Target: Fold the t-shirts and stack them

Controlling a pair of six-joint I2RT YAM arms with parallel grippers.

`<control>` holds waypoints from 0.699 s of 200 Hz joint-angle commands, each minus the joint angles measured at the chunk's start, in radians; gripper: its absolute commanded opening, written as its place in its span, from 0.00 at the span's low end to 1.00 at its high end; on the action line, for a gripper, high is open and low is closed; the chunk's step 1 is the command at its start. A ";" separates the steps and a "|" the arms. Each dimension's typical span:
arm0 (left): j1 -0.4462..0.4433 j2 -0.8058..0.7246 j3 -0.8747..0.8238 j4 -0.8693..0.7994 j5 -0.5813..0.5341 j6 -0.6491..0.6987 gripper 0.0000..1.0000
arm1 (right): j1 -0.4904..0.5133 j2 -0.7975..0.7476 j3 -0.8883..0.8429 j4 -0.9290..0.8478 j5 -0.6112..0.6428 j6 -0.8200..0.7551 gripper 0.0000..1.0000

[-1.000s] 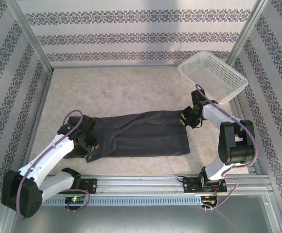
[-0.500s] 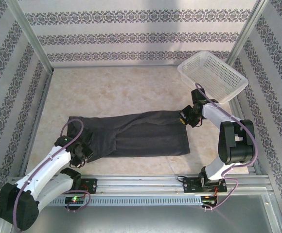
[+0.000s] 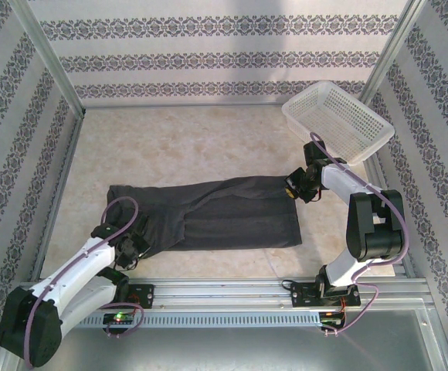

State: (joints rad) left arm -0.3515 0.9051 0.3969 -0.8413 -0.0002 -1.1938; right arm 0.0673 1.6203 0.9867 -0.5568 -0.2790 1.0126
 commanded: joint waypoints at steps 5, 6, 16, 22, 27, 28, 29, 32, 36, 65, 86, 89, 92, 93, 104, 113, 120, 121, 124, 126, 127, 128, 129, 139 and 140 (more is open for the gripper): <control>0.006 0.006 0.007 0.125 -0.067 -0.007 0.10 | -0.005 -0.003 0.003 -0.009 -0.007 -0.023 0.00; 0.006 0.006 0.009 0.122 -0.069 -0.008 0.10 | -0.005 -0.003 0.003 -0.009 -0.007 -0.023 0.00; 0.006 -0.009 0.032 0.096 -0.092 -0.009 0.05 | -0.004 -0.006 0.002 -0.010 -0.008 -0.022 0.00; 0.006 -0.016 0.051 0.068 -0.107 -0.007 0.00 | -0.004 -0.006 0.002 -0.010 -0.009 -0.023 0.00; 0.006 -0.024 0.070 0.037 -0.124 -0.010 0.00 | -0.005 -0.008 0.002 -0.012 -0.009 -0.025 0.00; 0.006 -0.027 0.075 0.027 -0.129 -0.010 0.00 | -0.005 -0.008 0.001 -0.012 -0.009 -0.025 0.00; 0.006 -0.028 0.078 0.019 -0.133 -0.011 0.00 | -0.005 -0.009 0.001 -0.013 -0.009 -0.025 0.00; 0.006 -0.032 0.092 -0.008 -0.145 -0.016 0.00 | -0.004 -0.011 0.003 -0.014 -0.009 -0.024 0.00; 0.006 -0.041 0.112 -0.045 -0.162 -0.022 0.00 | -0.005 -0.012 0.003 -0.015 -0.009 -0.025 0.00; 0.017 -0.114 0.239 -0.251 -0.271 -0.054 0.00 | -0.001 -0.047 0.017 -0.054 0.008 -0.044 0.00; 0.053 -0.137 0.292 -0.307 -0.306 -0.052 0.00 | -0.003 -0.077 0.014 -0.083 0.019 -0.061 0.00; 0.059 -0.137 0.298 -0.306 -0.307 -0.048 0.00 | -0.003 -0.082 0.014 -0.088 0.020 -0.063 0.00; 0.065 -0.139 0.303 -0.305 -0.308 -0.043 0.00 | -0.003 -0.086 0.012 -0.092 0.021 -0.065 0.00; 0.068 -0.139 0.304 -0.306 -0.309 -0.042 0.00 | -0.003 -0.088 0.012 -0.094 0.021 -0.065 0.00; 0.093 -0.136 0.323 -0.316 -0.314 -0.035 0.00 | -0.003 -0.105 0.000 -0.103 0.020 -0.066 0.00; 0.113 -0.130 0.339 -0.338 -0.325 -0.034 0.00 | -0.003 -0.120 -0.012 -0.109 0.015 -0.066 0.00; 0.126 -0.130 0.353 -0.355 -0.336 -0.031 0.00 | -0.003 -0.134 -0.020 -0.115 0.015 -0.068 0.00; 0.128 -0.130 0.356 -0.356 -0.337 -0.030 0.00 | -0.003 -0.135 -0.021 -0.117 0.017 -0.068 0.00; 0.133 -0.130 0.360 -0.364 -0.343 -0.029 0.00 | -0.003 -0.140 -0.023 -0.119 0.017 -0.068 0.00; 0.137 -0.130 0.364 -0.365 -0.346 -0.026 0.00 | -0.003 -0.143 -0.026 -0.119 0.017 -0.068 0.00; 0.139 -0.131 0.365 -0.367 -0.348 -0.025 0.00 | -0.003 -0.145 -0.027 -0.120 0.018 -0.068 0.00; 0.140 -0.131 0.365 -0.368 -0.349 -0.025 0.00 | -0.003 -0.147 -0.028 -0.122 0.018 -0.069 0.00; 0.143 -0.131 0.366 -0.369 -0.349 -0.023 0.00 | -0.003 -0.148 -0.029 -0.122 0.017 -0.069 0.00; 0.161 -0.132 0.377 -0.377 -0.352 -0.012 0.00 | -0.003 -0.165 -0.041 -0.127 0.020 -0.070 0.00; 0.162 -0.132 0.378 -0.378 -0.352 -0.012 0.00 | -0.003 -0.166 -0.043 -0.127 0.020 -0.070 0.00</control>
State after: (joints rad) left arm -0.2295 0.7738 0.7338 -1.1091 -0.2813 -1.2297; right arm 0.0673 1.5017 0.9779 -0.6277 -0.2779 0.9619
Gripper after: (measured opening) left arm 0.054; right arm 0.058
